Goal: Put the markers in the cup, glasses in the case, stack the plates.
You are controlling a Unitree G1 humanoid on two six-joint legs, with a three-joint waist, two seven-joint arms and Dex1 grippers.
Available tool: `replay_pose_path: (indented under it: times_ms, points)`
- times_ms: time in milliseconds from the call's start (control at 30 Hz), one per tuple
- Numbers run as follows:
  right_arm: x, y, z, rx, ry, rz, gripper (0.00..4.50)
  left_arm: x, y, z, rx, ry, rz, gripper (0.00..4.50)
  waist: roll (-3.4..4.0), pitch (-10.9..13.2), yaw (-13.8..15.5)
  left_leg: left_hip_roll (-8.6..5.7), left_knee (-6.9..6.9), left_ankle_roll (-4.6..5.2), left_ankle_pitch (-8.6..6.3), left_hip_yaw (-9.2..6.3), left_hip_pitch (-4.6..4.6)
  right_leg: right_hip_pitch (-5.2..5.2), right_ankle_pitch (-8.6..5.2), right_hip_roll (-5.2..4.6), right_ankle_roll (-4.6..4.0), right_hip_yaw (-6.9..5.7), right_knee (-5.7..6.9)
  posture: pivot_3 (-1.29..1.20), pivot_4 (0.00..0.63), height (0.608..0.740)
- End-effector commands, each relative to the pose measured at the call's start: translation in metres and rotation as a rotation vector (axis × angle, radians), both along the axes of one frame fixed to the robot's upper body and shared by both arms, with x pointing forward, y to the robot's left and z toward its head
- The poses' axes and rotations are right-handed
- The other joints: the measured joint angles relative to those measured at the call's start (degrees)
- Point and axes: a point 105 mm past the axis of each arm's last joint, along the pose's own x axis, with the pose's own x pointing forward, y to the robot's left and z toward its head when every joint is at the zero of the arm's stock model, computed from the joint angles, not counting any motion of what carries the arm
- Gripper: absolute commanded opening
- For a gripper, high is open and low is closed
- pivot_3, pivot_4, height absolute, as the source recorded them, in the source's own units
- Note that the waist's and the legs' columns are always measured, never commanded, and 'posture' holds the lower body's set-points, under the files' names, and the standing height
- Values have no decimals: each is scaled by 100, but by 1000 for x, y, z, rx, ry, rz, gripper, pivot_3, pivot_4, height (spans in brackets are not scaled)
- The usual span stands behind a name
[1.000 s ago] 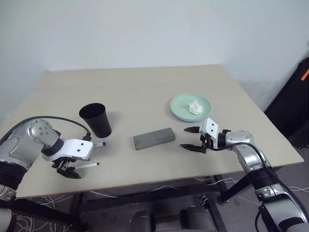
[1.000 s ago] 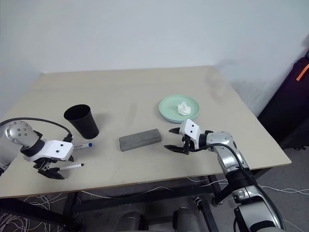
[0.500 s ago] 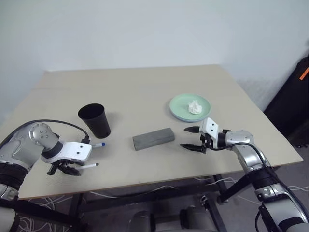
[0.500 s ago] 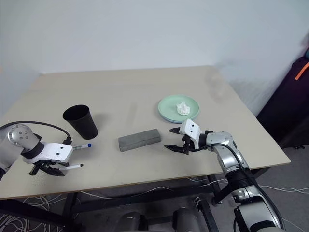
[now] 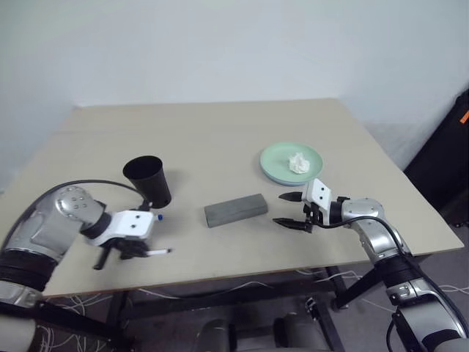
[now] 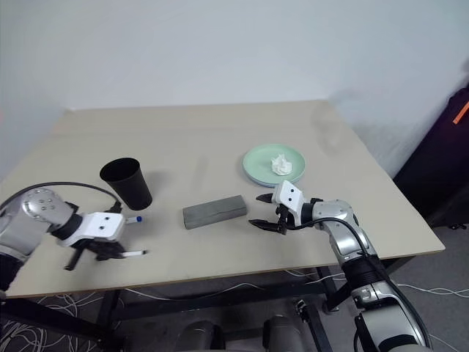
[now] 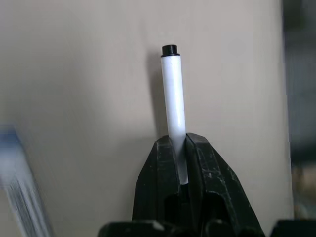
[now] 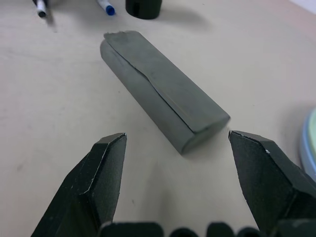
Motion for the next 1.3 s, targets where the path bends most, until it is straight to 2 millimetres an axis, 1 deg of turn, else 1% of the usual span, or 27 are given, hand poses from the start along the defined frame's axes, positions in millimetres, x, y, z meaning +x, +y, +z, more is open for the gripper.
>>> replay_pose_path:
  times_ms: [33, 133, 167, 200, 233, 333, 433, 500, 600, 800, 933, 1300]
  points:
    - [0, 2, 11, 13, -47, 15, 3592, 24, -35, 53, -253, -196, 32, 30, -3, 0, 5, -4, 3, 0, 0, -1, -1, 1, 0, 1, 0, -1, 0, 0, 0, 740]
    - [2, 2, 12, 10, -53, 10, 3592, 41, -51, 77, -434, -322, 104, 30, -3, 0, -6, -15, 6, 4, 2, -3, 4, 6, 1, 5, 1, 1, 4, 0, 0, 740]
    - [2, 2, 12, 9, -55, 9, 3592, 54, -50, 88, -501, -384, 184, 30, -3, 0, -14, -15, 5, 10, 6, -4, 6, 7, 1, 6, 2, 1, 5, 0, 0, 740]
    - [2, 1, 12, 8, -56, 8, 3592, 63, -49, 94, -541, -422, 241, 30, -2, 0, -18, -13, 5, 14, 9, -6, 8, 8, 3, 10, 5, 1, 7, 0, 0, 740]
    - [2, 1, 12, 7, -56, 8, 3592, 74, -46, 107, -598, -492, 313, 30, -3, 0, -22, -13, 4, 22, 13, -6, 13, 11, 6, 12, 9, 1, 9, 0, 0, 740]
    - [2, 0, 12, 2, -57, 9, 3592, 95, -37, 132, -708, -641, 473, 30, -4, -1, -64, -12, 5, 21, 15, -10, 14, 13, 9, 18, 12, 2, 12, 0, 0, 740]
    - [2, -1, 12, -4, -56, 11, 3592, 103, -27, 145, -766, -762, 594, 30, -4, -1, -72, -12, 4, 21, 16, -8, 15, 13, 11, 17, 13, 7, 10, 0, 0, 740]
    - [2, -2, 12, -5, -56, 11, 3592, 104, -23, 147, -792, -796, 651, 30, -5, -2, -67, -14, 2, 21, 16, -7, 14, 12, 11, 18, 14, 10, 6, 0, 0, 740]
    - [2, -2, 12, -10, -57, 15, 3592, 103, -11, 144, -840, -821, 760, 30, -5, -2, -66, -14, 1, 21, 15, -6, 13, 13, 11, 17, 14, 8, 5, 0, 0, 740]
    - [3, -3, 12, -21, -57, 20, 3592, 89, 4, 142, -865, -907, 878, 30, -8, -2, -66, -15, 1, 4, 7, -6, 14, 14, 12, 14, 12, 8, 4, 0, 0, 740]
    - [1, -1, 11, -18, -51, 30, 3592, 81, 15, 138, -840, -961, 942, 30, -7, -2, -65, -14, 1, -4, 3, -8, 15, 16, 13, 14, 10, 4, 4, 0, 0, 740]
    - [3, 4, 12, -9, -52, 40, 3592, 76, 41, 114, -731, -958, 1065, 30, -8, -2, -66, -14, 0, -8, 5, -6, 16, 14, 16, 14, 5, 3, 4, 0, 0, 740]
